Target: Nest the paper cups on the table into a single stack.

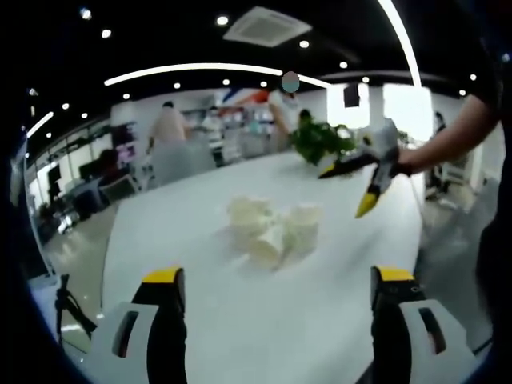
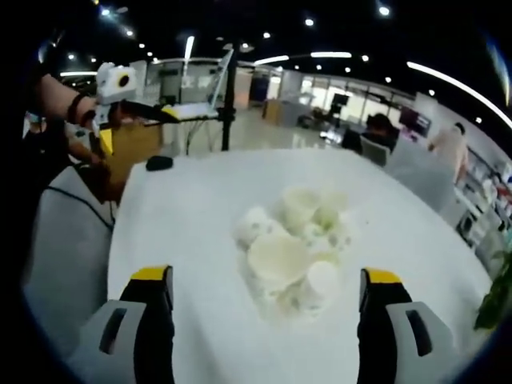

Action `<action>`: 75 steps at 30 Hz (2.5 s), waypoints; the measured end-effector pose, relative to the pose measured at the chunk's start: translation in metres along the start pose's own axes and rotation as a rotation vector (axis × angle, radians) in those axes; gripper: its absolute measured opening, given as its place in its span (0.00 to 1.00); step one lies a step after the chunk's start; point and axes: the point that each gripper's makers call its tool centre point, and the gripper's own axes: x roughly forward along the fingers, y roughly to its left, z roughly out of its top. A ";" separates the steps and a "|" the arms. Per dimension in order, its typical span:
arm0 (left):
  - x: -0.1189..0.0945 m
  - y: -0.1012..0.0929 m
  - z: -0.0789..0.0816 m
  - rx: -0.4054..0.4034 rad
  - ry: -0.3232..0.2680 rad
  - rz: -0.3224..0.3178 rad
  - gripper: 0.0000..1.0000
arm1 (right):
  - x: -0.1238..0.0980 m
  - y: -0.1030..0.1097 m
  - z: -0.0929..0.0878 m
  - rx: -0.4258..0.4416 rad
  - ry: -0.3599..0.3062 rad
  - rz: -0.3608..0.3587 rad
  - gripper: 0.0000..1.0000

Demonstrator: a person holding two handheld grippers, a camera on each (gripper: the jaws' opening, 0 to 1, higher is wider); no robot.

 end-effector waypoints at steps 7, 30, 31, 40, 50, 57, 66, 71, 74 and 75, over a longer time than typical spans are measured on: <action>-0.002 -0.004 0.003 -0.011 -0.008 0.018 0.96 | 0.010 -0.004 0.003 -0.034 0.003 0.025 0.91; -0.004 -0.007 0.000 -0.036 0.003 0.037 0.95 | 0.042 -0.016 0.012 -0.082 0.034 0.087 0.79; -0.004 -0.007 0.000 -0.035 0.002 0.036 0.95 | 0.043 -0.015 0.012 -0.081 0.036 0.093 0.79; -0.002 -0.008 -0.003 -0.036 0.016 0.034 0.95 | 0.056 -0.014 0.005 -0.076 0.075 0.120 0.74; -0.002 -0.006 -0.006 -0.042 0.024 0.036 0.95 | 0.064 -0.015 -0.002 -0.086 0.112 0.136 0.71; -0.001 -0.006 -0.004 -0.056 0.011 0.036 0.94 | 0.069 -0.014 -0.006 -0.095 0.130 0.152 0.68; -0.002 -0.010 -0.006 -0.058 0.022 0.029 0.93 | 0.072 -0.007 -0.011 -0.109 0.155 0.187 0.66; -0.005 -0.010 -0.007 -0.062 0.022 0.030 0.92 | 0.075 -0.007 -0.014 -0.107 0.166 0.197 0.64; -0.005 -0.010 -0.008 -0.063 0.023 0.030 0.92 | 0.077 -0.006 -0.015 -0.110 0.171 0.204 0.62; -0.006 -0.010 -0.009 -0.063 0.028 0.029 0.92 | 0.077 -0.005 -0.015 -0.108 0.174 0.207 0.62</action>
